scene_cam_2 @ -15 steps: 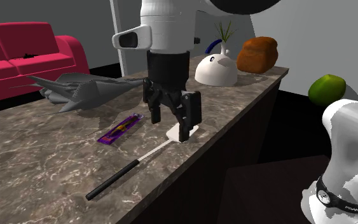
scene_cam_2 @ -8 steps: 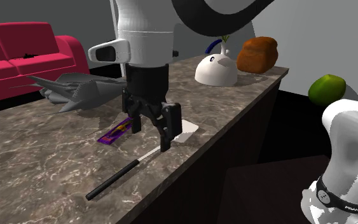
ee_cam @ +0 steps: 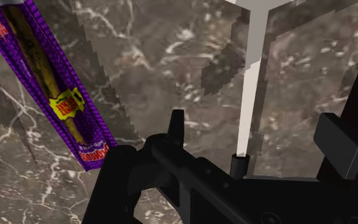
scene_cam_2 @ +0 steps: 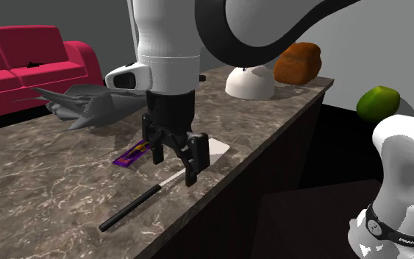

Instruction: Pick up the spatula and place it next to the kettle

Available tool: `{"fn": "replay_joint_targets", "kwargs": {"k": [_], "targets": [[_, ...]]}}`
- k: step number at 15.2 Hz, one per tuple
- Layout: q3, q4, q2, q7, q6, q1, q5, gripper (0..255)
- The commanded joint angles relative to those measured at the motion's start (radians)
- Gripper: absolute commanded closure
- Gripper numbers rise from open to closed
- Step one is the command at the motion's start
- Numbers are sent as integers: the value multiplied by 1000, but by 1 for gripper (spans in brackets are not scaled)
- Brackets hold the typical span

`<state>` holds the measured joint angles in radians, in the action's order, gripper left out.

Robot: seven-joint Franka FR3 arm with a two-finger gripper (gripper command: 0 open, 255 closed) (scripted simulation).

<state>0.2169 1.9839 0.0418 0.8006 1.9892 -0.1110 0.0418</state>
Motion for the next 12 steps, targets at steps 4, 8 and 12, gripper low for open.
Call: {"fn": "replay_joint_targets", "kwargs": {"k": [4,8,12], "targets": [[0,0,0,0,0,0,0,255],[0,0,0,0,0,0,0,255],[0,0,0,0,0,0,0,255]]}}
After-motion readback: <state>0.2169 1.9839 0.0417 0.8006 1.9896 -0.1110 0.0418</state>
